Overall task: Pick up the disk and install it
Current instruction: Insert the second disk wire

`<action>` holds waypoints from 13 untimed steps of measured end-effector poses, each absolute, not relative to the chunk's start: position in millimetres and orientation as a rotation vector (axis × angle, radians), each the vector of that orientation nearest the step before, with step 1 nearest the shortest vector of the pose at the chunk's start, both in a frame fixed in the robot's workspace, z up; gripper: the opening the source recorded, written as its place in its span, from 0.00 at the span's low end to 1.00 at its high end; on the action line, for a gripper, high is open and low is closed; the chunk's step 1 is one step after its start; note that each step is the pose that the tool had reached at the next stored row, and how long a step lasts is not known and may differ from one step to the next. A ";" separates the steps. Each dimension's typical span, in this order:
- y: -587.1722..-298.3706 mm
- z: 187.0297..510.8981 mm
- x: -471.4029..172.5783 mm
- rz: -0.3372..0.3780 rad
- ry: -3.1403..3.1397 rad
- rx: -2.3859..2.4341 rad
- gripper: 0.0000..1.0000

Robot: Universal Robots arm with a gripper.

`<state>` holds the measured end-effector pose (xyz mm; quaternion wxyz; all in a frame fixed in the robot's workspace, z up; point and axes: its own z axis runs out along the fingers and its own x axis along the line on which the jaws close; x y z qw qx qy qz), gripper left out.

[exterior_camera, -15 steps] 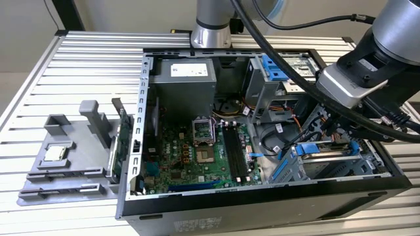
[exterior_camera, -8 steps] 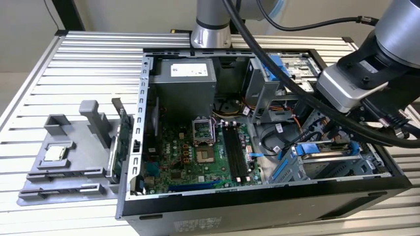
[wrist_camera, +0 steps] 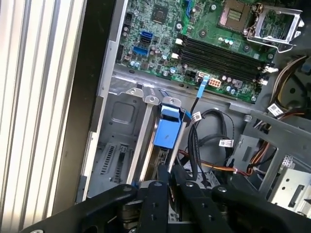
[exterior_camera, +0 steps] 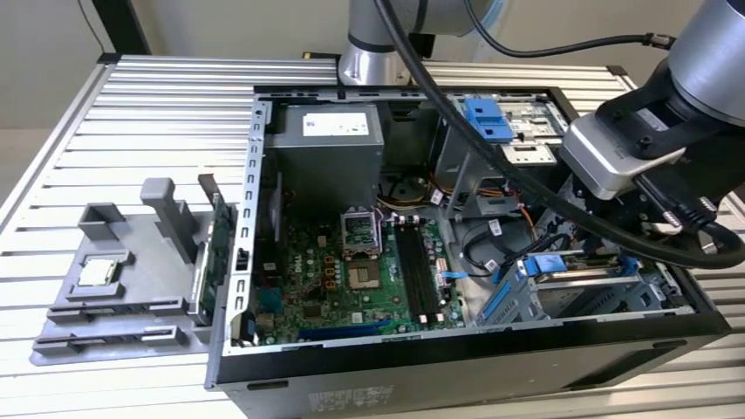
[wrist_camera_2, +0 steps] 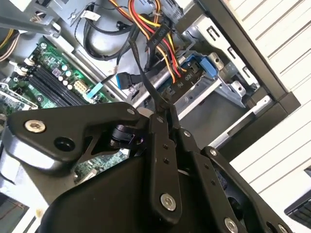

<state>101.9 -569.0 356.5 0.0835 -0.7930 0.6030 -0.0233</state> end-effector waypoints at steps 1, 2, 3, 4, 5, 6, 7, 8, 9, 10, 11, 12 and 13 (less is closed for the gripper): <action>-569.1 356.0 101.9 -0.070 1.803 -2.365 0.00; -569.2 355.8 101.9 -0.070 1.803 -2.365 0.00; -569.2 355.3 102.0 -0.070 1.803 -2.364 0.00; -569.3 354.5 101.9 -0.070 1.804 -2.364 0.00; -569.2 353.9 102.0 -0.070 1.804 -2.364 0.00; -569.3 353.9 101.9 -0.070 1.804 -2.364 0.00; -569.3 353.9 101.9 -0.070 1.804 -2.364 0.00; -569.3 353.9 102.0 -0.070 1.804 -2.364 0.00; -569.3 353.8 102.0 -0.070 1.804 -2.364 0.00; -569.2 353.8 102.0 -0.070 1.804 -2.364 0.00; -569.2 353.5 102.0 -0.070 1.803 -2.364 0.00; -569.2 353.1 102.0 -0.071 1.803 -2.364 0.00; -569.2 352.6 102.0 -0.072 1.802 -2.363 0.00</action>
